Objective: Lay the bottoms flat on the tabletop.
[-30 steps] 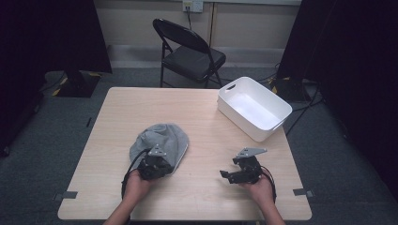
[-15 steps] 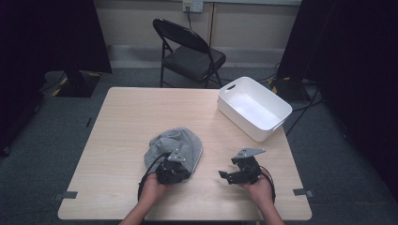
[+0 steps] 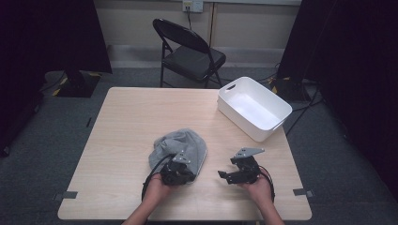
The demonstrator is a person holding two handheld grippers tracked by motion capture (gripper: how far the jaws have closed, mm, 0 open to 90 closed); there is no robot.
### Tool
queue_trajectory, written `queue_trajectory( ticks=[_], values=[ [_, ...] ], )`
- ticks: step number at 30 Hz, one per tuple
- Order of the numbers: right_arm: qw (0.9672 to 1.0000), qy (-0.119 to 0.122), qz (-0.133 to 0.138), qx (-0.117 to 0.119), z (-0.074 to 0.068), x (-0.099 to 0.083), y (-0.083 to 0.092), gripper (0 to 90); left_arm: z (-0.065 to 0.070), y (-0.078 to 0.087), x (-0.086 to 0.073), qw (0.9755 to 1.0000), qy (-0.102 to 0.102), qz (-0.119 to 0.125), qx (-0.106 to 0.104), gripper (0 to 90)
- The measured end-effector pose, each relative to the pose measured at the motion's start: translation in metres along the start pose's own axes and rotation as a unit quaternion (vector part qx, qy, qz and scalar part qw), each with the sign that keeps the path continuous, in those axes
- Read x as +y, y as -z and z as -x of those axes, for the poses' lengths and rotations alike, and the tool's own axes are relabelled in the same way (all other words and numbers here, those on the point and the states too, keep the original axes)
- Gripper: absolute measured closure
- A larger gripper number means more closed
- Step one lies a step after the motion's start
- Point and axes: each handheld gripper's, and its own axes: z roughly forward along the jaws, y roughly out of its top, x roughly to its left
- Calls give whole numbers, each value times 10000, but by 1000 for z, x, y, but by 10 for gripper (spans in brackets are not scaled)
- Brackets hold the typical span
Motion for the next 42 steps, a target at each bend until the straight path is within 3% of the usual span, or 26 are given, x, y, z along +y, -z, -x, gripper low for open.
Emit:
queue_trajectory(
  ticks=[5, 11, 15, 20, 26, 32, 38, 42],
  values=[
    [10000, 68, -9, 5, -2, 0, -1, 209, 12, -7, 4, 9998, -157, -21, -155, 885],
    [10000, 20, 17, 8, 0, 0, 0, 209, 12, -5, 4, 9997, -178, -25, -178, 875],
    [9998, 169, -68, -12, -2, 0, 1, 215, 11, 5, 5, 9997, -190, 31, -179, 733],
    [9999, 163, -21, 38, -4, 1, 2, 222, 9, 26, 4, 9995, -272, 152, -28, 661],
    [9998, 137, 46, 114, -7, 1, 4, 238, -7, 58, -6, 9990, -60, 406, 194, 631],
    [9994, 289, -23, 189, -13, 4, 0, 246, -23, 83, -19, 9977, 109, 436, 502, 614],
    [9992, 355, -56, 191, -17, 6, -2, 245, -38, 98, -38, 9951, 357, 497, 771, 543],
    [9991, 381, -62, 175, -17, 6, -2, 244, -42, 96, -52, 9950, 457, 391, 803, 489]
  ],
)
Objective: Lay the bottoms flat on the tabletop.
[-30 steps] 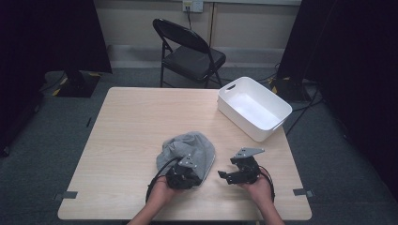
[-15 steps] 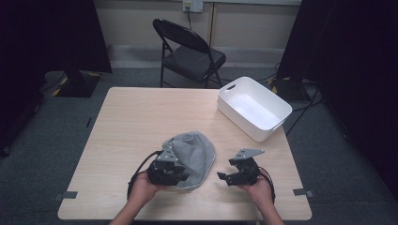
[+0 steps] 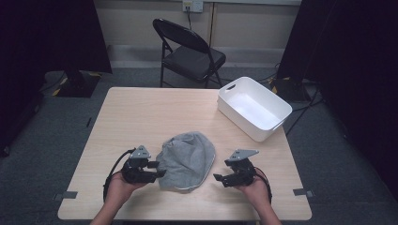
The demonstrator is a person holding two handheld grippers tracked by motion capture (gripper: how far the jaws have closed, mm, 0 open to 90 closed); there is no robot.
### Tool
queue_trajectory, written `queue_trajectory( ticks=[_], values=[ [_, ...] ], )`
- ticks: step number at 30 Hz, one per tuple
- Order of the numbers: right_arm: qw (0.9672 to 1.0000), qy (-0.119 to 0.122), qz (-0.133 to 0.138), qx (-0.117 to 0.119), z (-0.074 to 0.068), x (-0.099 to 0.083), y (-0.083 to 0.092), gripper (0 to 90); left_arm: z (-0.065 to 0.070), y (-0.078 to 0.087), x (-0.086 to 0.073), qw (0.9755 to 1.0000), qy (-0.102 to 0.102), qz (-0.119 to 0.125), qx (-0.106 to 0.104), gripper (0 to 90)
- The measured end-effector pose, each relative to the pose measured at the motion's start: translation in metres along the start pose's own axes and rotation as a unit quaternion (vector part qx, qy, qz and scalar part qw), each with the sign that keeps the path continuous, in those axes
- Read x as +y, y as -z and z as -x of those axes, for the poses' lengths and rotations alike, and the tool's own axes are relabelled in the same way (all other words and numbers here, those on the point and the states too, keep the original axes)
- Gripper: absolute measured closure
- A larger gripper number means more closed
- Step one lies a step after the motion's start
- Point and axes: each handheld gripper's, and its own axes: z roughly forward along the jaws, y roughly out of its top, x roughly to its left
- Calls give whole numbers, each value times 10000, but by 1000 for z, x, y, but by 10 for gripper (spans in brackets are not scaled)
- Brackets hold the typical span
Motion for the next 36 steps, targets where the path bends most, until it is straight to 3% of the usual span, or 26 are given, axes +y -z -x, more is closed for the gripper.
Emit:
queue_trajectory(
  ticks=[7, 11, 14, 15, 18, 28, 36],
  values=[
    [10000, 6, -49, -53, 1, -1, 0, 244, 3, -14, -10, 9999, -5, -135, -1, 368],
    [10000, -19, -36, -59, 2, -3, 2, 244, 4, -20, -13, 9997, -83, -214, 43, 362],
    [10000, -11, -25, -59, 3, -3, 2, 244, 6, -22, -14, 9997, -26, -248, -27, 416],
    [10000, -7, -32, -72, 3, -3, 2, 244, 6, -23, -14, 9995, 18, -280, -159, 489],
    [10000, 6, -30, -83, 3, -3, 2, 244, 9, -24, -12, 9991, -127, -341, -203, 605],
    [9999, -1, -76, -72, 3, -4, 0, 245, 14, -23, -8, 9985, -139, -499, -165, 867],
    [10000, -17, -44, -87, 5, -4, 2, 245, 19, -20, -3, 9987, -216, -465, -23, 891]
  ],
)
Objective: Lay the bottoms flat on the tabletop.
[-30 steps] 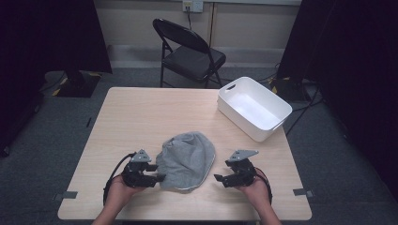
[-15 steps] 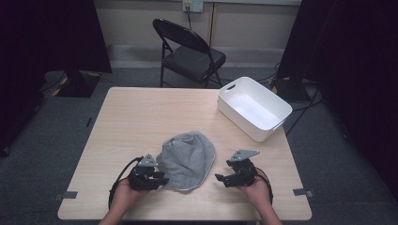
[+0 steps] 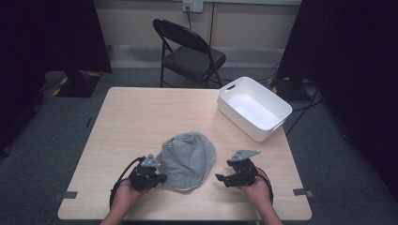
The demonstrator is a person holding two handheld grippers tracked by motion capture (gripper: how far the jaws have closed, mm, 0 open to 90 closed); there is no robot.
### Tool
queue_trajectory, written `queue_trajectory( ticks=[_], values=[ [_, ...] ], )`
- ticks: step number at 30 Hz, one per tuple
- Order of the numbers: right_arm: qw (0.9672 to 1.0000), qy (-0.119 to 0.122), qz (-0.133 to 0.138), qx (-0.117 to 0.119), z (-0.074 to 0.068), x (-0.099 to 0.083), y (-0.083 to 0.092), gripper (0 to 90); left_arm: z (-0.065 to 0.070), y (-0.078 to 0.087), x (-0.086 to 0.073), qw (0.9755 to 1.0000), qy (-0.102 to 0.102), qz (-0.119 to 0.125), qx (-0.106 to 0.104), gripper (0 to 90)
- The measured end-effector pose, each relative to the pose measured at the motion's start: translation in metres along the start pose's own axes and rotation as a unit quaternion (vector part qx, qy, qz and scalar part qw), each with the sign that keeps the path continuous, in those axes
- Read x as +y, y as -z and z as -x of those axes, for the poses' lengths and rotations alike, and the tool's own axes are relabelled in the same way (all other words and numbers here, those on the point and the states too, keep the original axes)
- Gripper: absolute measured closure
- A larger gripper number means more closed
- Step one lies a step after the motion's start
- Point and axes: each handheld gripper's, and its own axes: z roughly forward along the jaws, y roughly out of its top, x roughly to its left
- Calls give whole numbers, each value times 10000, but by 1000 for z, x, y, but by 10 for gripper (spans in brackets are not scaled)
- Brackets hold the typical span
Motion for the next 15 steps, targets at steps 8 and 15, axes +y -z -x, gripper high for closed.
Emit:
queue_trajectory(
  ticks=[8, 15],
  values=[
    [10000, -47, 32, 0, 2, 0, 2, 245, -5, 20, 11, 9985, 313, 300, -330, 895],
    [10000, -24, 63, 11, 0, 2, 2, 244, -4, 24, 25, 9984, 339, 302, -337, 898]
  ],
)
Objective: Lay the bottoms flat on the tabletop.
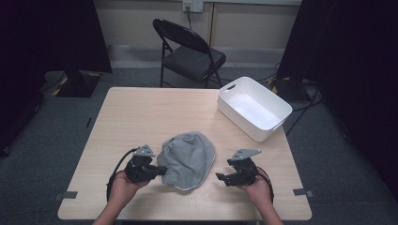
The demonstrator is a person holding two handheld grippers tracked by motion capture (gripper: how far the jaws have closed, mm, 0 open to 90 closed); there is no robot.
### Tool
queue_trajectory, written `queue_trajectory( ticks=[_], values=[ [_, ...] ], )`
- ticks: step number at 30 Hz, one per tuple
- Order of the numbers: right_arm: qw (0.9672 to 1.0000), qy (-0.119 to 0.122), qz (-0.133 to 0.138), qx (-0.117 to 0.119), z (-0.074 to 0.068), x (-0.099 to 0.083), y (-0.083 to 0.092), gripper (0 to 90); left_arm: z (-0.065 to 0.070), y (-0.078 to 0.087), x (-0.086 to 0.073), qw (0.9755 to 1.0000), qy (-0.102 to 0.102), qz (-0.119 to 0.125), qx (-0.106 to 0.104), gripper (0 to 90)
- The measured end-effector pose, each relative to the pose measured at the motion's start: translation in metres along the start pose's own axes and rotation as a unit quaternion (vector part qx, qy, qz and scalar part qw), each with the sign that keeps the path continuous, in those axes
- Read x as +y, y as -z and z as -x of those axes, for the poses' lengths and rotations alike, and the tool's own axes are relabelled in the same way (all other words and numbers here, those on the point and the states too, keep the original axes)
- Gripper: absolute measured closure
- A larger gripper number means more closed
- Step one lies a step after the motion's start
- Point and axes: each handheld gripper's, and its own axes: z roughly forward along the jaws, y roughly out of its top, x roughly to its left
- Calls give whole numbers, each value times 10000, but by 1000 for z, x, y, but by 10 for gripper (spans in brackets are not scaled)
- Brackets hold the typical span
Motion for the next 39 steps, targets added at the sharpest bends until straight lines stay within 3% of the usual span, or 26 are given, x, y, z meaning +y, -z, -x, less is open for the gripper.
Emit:
queue_trajectory(
  ticks=[6, 17, 25, 30, 33, 34, 35, 37, 39],
  values=[
    [10000, 2, 9, -6, 0, 0, 1, 244, -2, -3, 1, 9999, 115, -5, -47, 900],
    [9996, 198, 178, 128, -12, 12, 5, 241, 9, 0, 37, 9999, -97, -35, 18, 900],
    [9994, 248, 155, 168, -14, 13, 3, 241, 10, -4, 46, 9999, -72, -119, 14, 900],
    [9996, 209, 113, 143, -12, 10, 3, 241, 8, -7, 32, 9997, -62, -217, 65, 900],
    [9997, 187, 127, 136, -10, 8, 3, 241, 5, -9, 15, 9997, -12, -244, -78, 900],
    [9997, 174, 127, 130, -10, 8, 3, 241, 5, -9, 10, 9997, -18, -225, 8, 833],
    [9997, 172, 122, 130, -10, 8, 3, 241, 4, -10, 6, 9996, 24, -283, -40, 718],
    [9997, 191, 116, 128, -10, 8, 2, 241, 4, -11, -3, 9996, -1, -294, -13, 645],
    [9996, 206, 110, 131, -11, 8, 2, 241, 5, -13, -12, 9997, -45, -254, 5, 461]
  ],
)
